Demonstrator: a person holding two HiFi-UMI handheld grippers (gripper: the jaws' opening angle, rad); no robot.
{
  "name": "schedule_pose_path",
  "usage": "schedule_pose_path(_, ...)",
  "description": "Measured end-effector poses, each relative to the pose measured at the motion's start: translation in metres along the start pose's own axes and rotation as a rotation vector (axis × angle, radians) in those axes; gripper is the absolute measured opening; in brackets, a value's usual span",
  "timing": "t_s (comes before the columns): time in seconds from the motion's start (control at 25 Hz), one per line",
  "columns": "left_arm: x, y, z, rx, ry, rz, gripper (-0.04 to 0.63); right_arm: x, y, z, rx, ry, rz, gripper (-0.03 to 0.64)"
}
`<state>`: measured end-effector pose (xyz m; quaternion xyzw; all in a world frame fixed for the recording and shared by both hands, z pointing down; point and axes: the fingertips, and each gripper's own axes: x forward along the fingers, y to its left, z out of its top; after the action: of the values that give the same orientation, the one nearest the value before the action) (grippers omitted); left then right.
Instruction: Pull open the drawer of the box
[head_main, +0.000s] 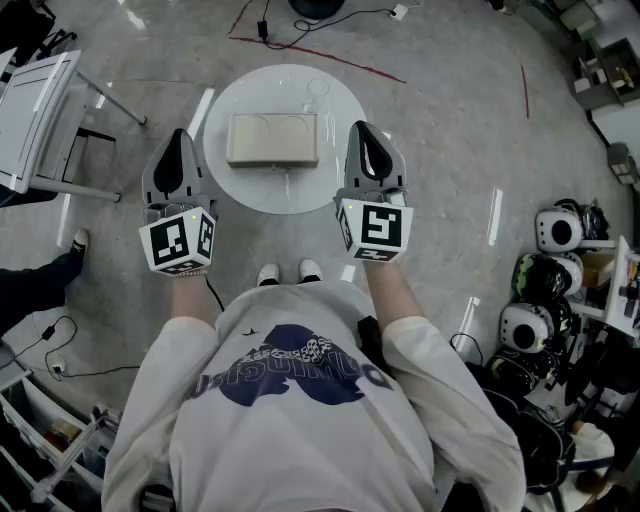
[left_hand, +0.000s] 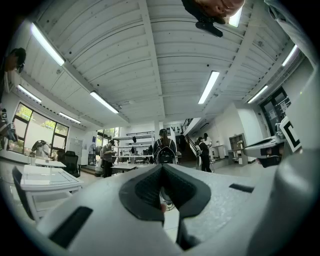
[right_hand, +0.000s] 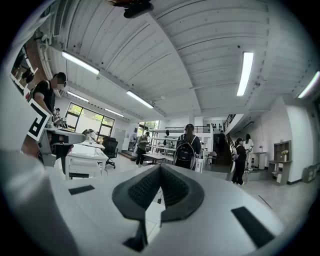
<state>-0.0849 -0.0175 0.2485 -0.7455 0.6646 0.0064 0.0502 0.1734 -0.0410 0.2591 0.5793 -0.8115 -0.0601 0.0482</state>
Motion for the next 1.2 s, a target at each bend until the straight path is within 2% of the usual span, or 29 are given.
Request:
schedule_pose_path(0.36, -0.009, 0.006, -0.002, 0.001, -0.002, 0.001, 0.008, -0.004, 0.016, -0.003, -0.048, 0.021, 0.022, -0.003)
schedule_pose_path(0.44, -0.010, 0.005, -0.003, 0.001, 0.004, -0.001, 0.008, -0.004, 0.014, -0.004, -0.024, 0.018, 0.028, -0.003)
schedule_pose_path(0.56, -0.012, 0.011, -0.005, -0.037, 0.033, 0.001, 0.008, -0.009, 0.005, -0.002, 0.079, -0.009, 0.050, -0.003)
schedule_pose_path(0.72, -0.019, 0.041, -0.011, -0.136, 0.089, 0.053, 0.008, -0.020, -0.023, -0.001, 0.168, -0.038, 0.015, -0.003)
schedule_pose_path(0.8, -0.024, 0.052, -0.018, -0.137, 0.134, 0.054, 0.008, -0.024, -0.037, -0.004, 0.194, -0.036, 0.004, 0.014)
schedule_pose_path(0.88, -0.030, 0.059, -0.027, -0.125, 0.190, 0.054, 0.008, -0.029, -0.049, -0.007, 0.212, -0.027, -0.003, 0.092)
schedule_pose_path(1.0, -0.041, 0.067, -0.042, -0.136, 0.261, 0.066, 0.012, -0.034, -0.063, -0.013, 0.211, -0.007, -0.021, 0.101)
schedule_pose_path(1.04, -0.045, 0.069, -0.047, -0.143, 0.281, 0.071, 0.020, -0.035, -0.066, -0.016, 0.212, 0.002, -0.022, 0.104)
schedule_pose_path(1.12, -0.050, 0.067, -0.059, -0.157, 0.322, 0.077, 0.089, -0.035, -0.068, -0.023, 0.212, 0.022, -0.013, 0.113)
schedule_pose_path(1.2, -0.054, 0.061, -0.073, -0.163, 0.362, 0.081, 0.106, -0.034, -0.070, -0.031, 0.207, 0.044, 0.003, 0.133)
